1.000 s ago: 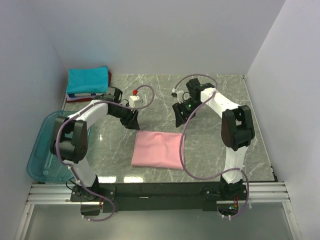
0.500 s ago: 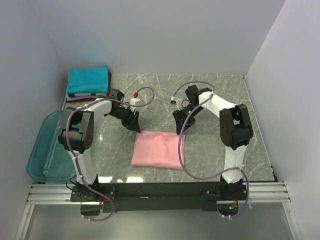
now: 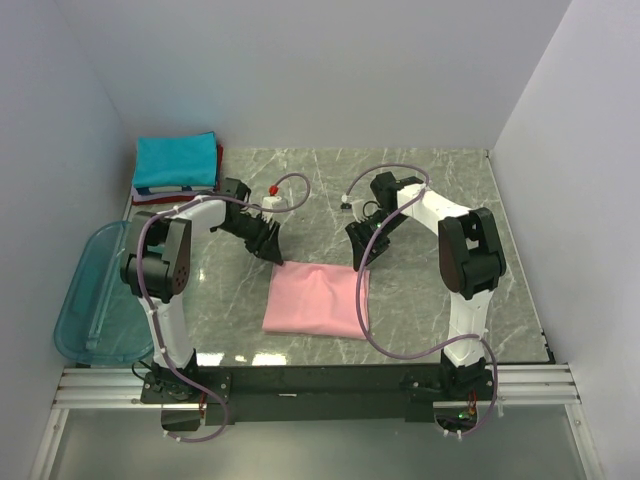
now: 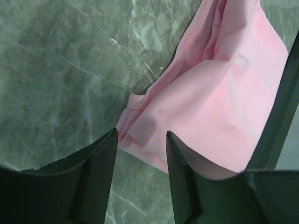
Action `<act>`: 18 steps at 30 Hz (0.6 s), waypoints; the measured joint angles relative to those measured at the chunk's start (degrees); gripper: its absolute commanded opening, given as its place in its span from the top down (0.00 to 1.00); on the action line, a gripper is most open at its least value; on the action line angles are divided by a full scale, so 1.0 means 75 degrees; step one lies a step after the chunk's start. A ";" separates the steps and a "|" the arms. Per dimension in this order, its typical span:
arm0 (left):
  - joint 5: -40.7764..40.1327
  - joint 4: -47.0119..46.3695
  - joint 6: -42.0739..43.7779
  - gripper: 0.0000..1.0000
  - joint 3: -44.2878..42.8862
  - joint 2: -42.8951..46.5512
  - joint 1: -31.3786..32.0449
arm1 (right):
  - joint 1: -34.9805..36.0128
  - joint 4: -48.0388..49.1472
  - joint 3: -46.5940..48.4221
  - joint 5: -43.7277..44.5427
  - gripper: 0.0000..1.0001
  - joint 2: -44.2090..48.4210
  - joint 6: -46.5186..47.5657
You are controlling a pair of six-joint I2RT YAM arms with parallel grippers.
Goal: Fold and stack the t-shirts
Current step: Fold the tshirt
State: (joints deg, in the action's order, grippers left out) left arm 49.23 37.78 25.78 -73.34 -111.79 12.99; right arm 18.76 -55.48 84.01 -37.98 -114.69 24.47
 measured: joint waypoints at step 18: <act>0.0058 -0.0041 -0.0134 0.75 0.0000 -0.0076 0.0128 | 0.0000 -0.0093 -0.0003 0.0020 0.48 -0.0003 0.0128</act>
State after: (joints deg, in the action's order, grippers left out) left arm 49.67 37.47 24.77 -73.34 -112.36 13.96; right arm 18.76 -56.18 83.99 -37.82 -114.72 25.43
